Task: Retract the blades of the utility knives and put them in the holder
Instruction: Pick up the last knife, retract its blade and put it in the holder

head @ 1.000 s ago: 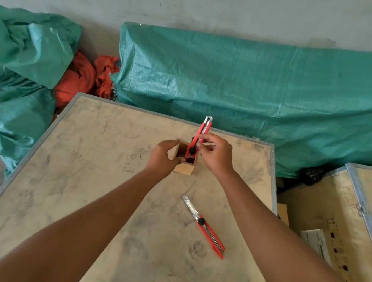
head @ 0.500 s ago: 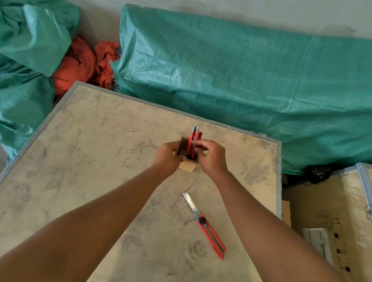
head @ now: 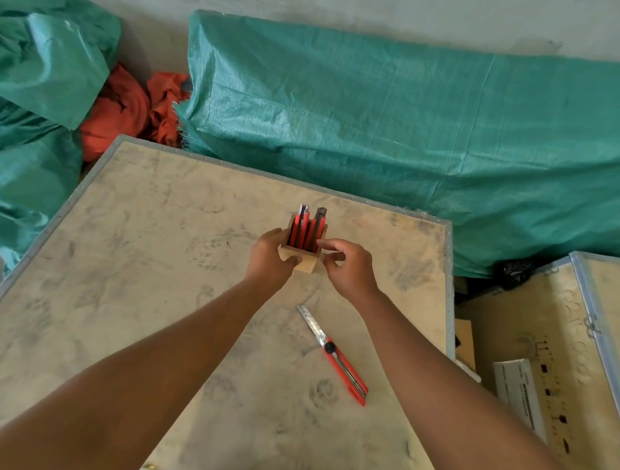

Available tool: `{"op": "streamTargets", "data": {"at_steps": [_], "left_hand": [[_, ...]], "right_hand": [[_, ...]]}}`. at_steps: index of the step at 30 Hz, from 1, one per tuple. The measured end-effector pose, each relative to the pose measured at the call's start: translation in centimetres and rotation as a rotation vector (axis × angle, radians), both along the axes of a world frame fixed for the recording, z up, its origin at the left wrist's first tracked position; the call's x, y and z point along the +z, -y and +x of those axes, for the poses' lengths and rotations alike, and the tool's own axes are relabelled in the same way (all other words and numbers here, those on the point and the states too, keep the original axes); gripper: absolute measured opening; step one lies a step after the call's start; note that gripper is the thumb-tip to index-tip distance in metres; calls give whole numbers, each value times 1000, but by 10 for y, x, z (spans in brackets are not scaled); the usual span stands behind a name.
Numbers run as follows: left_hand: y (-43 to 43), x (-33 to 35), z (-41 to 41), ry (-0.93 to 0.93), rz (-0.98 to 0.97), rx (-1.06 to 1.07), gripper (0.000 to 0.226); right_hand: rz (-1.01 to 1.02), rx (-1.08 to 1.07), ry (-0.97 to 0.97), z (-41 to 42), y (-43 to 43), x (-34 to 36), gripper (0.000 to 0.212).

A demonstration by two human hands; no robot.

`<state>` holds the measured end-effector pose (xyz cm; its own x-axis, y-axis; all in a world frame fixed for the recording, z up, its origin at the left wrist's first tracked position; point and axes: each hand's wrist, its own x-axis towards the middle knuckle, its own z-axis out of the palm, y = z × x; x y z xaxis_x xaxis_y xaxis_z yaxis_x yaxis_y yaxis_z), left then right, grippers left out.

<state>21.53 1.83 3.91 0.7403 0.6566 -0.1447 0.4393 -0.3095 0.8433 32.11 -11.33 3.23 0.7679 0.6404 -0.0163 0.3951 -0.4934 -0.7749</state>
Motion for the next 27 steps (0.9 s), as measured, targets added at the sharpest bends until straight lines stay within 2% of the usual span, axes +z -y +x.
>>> {"op": "streamTargets", "data": {"at_steps": [4,7,11,15,18,23,27], "left_hand": [[32,-21,-26,81,-15,110,45],[62,-43,-40,-18,-128,46,36],[86,-72,-45,-121,-167,-17,34],[92,-96,-39,-219,-33,-105,33],[92,-102,-39,-258,69,-111,25],[98,-115,-46,-219,220,-171,18],[96,-118,-46,-165,226,-176,17]], "right_hand": [[-32,-38,-106,-21,42,-19,26],[-114,-64,-190,-41,76,-40,24],[-236,-72,-272,-66,108,-62,25],[-288,-27,-303,-78,116,-72,31],[-309,44,-244,-80,113,-72,32],[-319,132,-230,-73,116,-74,30],[-306,134,-284,-67,118,-74,30]]}}
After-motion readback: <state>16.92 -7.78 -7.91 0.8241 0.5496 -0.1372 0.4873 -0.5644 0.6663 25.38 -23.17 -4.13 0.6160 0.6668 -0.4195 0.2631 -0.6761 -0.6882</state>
